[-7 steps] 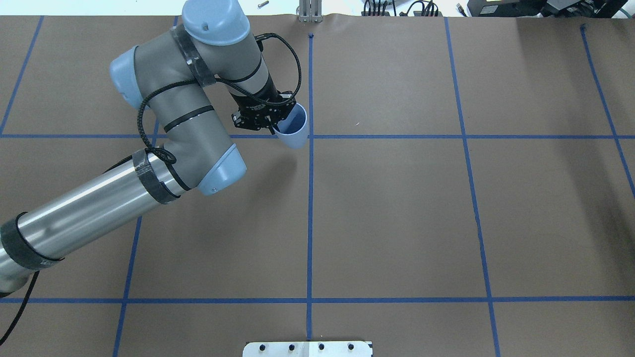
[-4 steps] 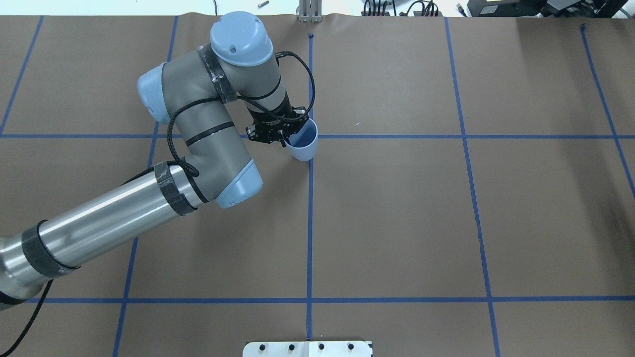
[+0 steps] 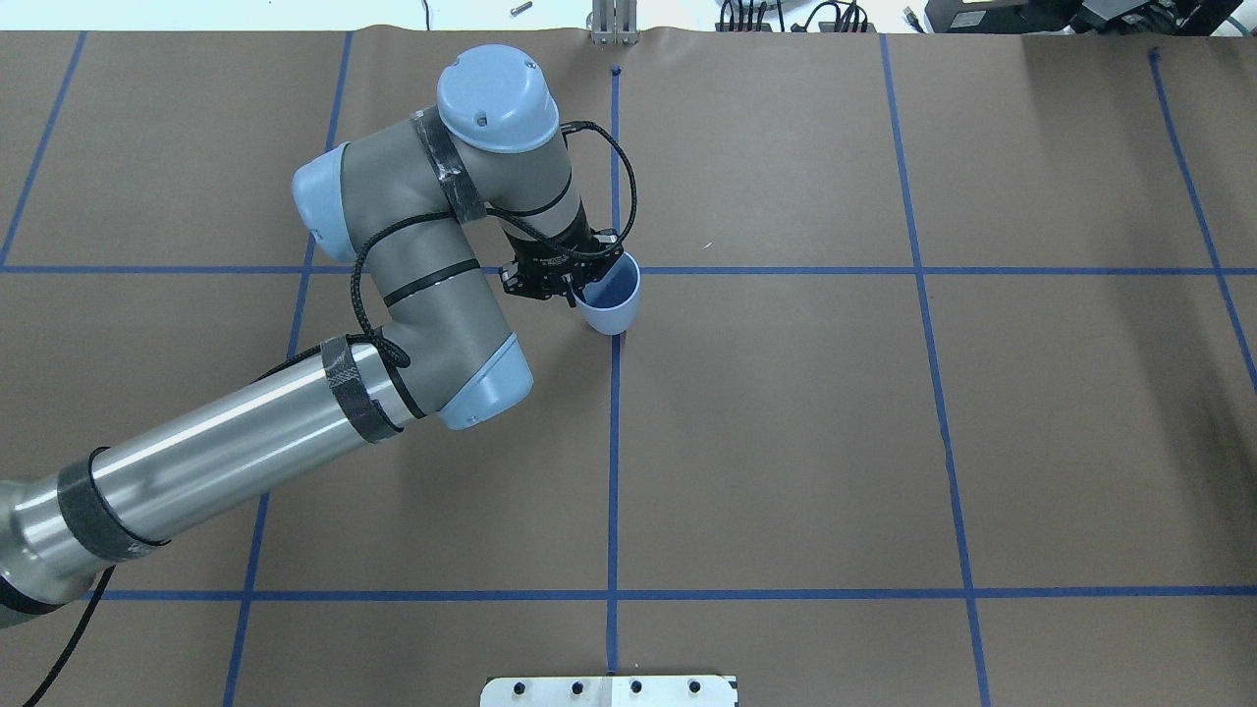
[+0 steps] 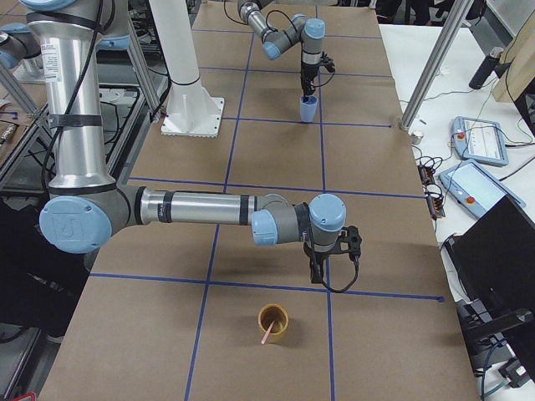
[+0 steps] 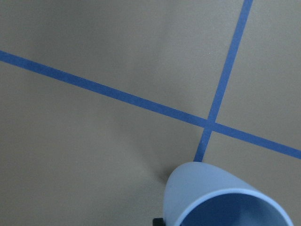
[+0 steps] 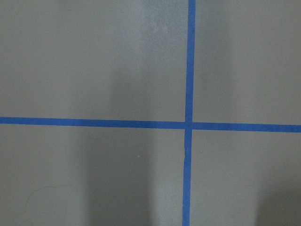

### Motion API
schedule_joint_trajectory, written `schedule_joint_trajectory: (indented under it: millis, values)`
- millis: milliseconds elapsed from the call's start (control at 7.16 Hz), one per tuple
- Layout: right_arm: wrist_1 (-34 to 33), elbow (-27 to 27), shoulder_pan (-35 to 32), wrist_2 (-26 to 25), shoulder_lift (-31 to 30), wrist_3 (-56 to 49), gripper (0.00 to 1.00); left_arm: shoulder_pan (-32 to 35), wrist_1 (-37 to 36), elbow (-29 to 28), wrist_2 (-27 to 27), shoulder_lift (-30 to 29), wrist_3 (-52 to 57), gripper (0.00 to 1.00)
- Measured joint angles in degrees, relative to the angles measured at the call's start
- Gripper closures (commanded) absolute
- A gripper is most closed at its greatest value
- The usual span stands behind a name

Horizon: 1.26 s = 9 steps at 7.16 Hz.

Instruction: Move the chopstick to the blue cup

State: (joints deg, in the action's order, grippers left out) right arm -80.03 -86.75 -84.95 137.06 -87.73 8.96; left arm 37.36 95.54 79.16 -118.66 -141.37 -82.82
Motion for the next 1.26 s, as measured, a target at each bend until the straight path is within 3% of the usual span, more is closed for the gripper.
schedule_joint_trajectory:
  millis: [140, 279, 838, 1257]
  values:
    - [-0.02, 0.00, -0.01, 0.06, 0.05, 0.01, 0.00, -0.42, 0.00, 0.04, 0.36, -0.01, 0.00, 0.42]
    - [-0.03, 0.03, -0.02, 0.13, 0.10, 0.01, 0.00, -0.61, -0.03, 0.21, 0.53, -0.03, -0.03, 0.03]
    - [0.09, 0.01, -0.10, 0.01, -0.07, -0.32, 0.00, 1.16, -0.72, 6.78, 0.78, 1.77, 0.44, 0.02]
    - [-1.43, -0.02, -4.06, 0.04, -1.22, -7.59, 0.00, 3.32, -0.87, 16.42, 1.82, 8.98, 3.38, 0.02]
